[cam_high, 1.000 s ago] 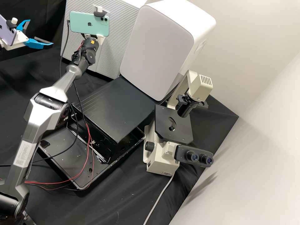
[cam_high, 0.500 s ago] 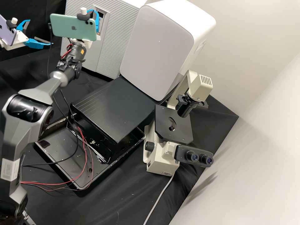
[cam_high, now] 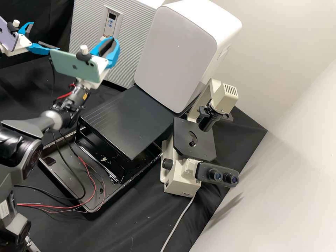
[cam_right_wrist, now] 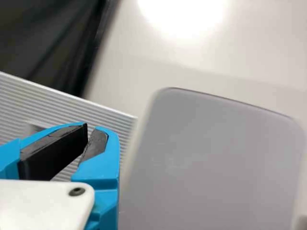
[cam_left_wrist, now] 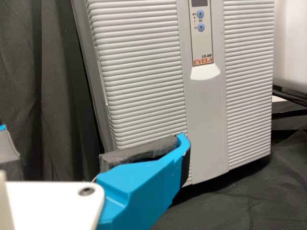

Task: Close the incubator door

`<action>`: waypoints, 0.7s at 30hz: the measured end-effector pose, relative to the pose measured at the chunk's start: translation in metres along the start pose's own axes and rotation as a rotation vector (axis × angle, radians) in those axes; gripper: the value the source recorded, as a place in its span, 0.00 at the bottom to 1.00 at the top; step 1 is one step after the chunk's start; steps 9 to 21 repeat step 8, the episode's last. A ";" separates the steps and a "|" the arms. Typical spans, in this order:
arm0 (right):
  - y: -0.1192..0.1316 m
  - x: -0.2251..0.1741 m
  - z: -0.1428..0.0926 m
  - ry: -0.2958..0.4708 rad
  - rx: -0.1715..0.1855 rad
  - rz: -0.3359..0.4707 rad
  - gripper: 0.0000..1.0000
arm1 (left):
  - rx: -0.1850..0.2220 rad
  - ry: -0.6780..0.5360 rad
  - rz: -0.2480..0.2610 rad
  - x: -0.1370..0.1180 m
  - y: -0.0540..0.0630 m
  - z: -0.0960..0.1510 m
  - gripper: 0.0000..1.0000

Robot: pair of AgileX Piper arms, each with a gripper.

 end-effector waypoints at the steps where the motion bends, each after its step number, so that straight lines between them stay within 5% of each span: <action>1: 0.002 -0.003 0.005 -0.008 -0.003 0.015 1.00 | 0.000 0.000 0.000 0.000 0.000 0.000 1.00; 8: 0.010 -0.032 0.046 -0.122 0.070 0.039 1.00 | 0.000 0.000 0.000 0.000 0.000 0.000 1.00; 21: 0.010 -0.032 0.046 -0.122 0.070 0.039 1.00 | 0.000 0.000 0.000 0.000 0.000 0.000 1.00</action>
